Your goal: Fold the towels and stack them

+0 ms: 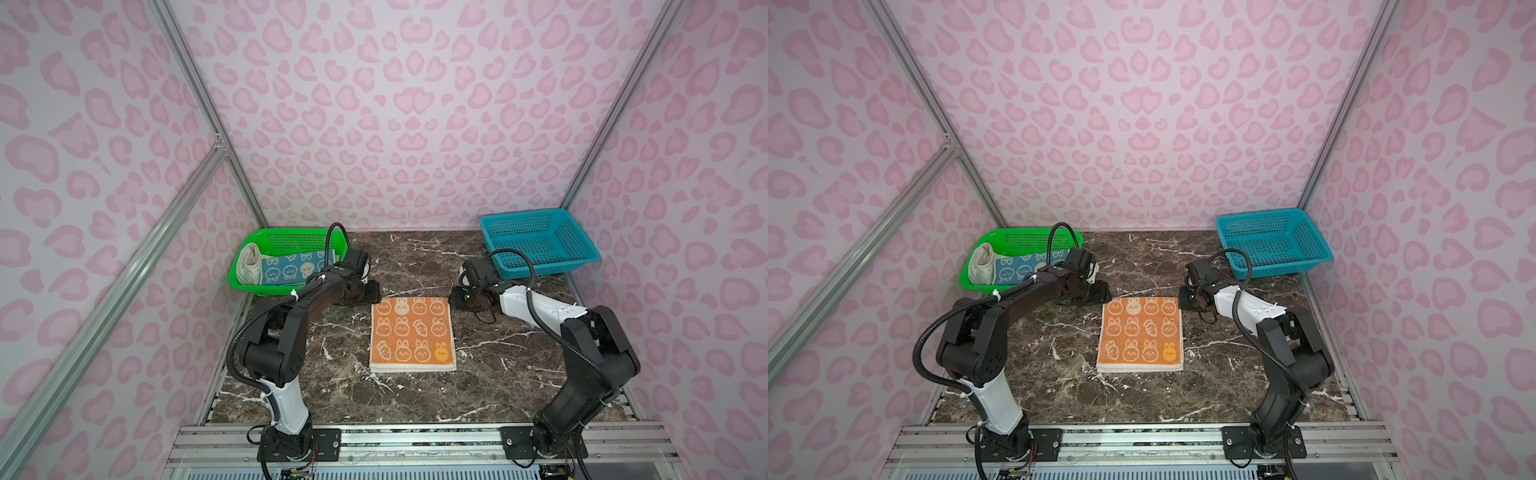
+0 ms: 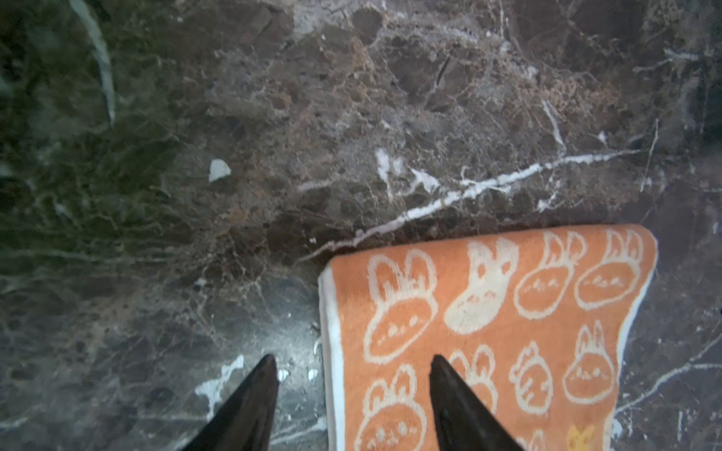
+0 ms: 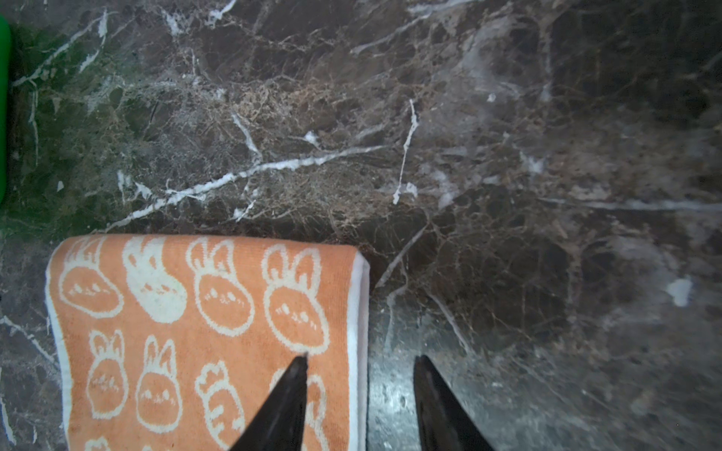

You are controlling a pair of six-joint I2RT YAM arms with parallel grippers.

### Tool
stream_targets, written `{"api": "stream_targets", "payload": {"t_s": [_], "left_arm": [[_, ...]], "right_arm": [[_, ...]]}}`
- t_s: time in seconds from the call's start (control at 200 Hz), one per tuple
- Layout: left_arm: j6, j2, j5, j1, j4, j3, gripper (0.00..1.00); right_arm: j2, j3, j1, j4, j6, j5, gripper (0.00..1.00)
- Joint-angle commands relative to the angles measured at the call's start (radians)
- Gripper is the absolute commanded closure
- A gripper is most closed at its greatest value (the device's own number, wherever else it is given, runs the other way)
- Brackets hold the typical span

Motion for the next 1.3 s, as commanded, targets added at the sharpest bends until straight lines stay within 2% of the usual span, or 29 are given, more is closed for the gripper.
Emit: {"api": "stream_targets", "payload": {"t_s": [0.0,0.135,0.45,0.675,0.83,0.86,1.075,1.17,1.295], "left_arm": [[0.028,0.05,-0.013,0.01,-0.021,0.045,0.41],[0.037,0.1,0.004,0.023,-0.024,0.086,0.45],[0.049,0.164,0.036,0.024,-0.011,0.106,0.5],[0.047,0.193,0.059,0.027,-0.008,0.128,0.51],[0.046,0.209,0.064,0.027,-0.008,0.138,0.63],[0.045,0.209,0.069,0.026,-0.011,0.139,0.7],[0.046,0.193,0.074,0.028,-0.007,0.138,0.96],[0.045,0.184,0.073,0.028,-0.004,0.138,0.97],[0.044,0.16,0.079,0.028,0.001,0.135,0.97]], "right_arm": [[0.052,0.028,-0.007,0.032,0.015,-0.04,0.59],[0.117,0.063,-0.018,0.04,0.029,-0.065,0.67],[0.196,0.119,-0.021,0.039,0.035,-0.09,0.68],[0.215,0.132,-0.022,0.032,0.034,-0.101,0.74],[0.218,0.134,-0.021,0.03,0.026,-0.102,0.82],[0.219,0.135,-0.022,0.029,0.025,-0.102,0.84],[0.21,0.135,-0.022,0.03,0.011,-0.104,0.95],[0.212,0.151,-0.022,0.011,-0.009,-0.113,1.0],[0.205,0.158,-0.022,0.002,-0.029,-0.118,1.0]]}}
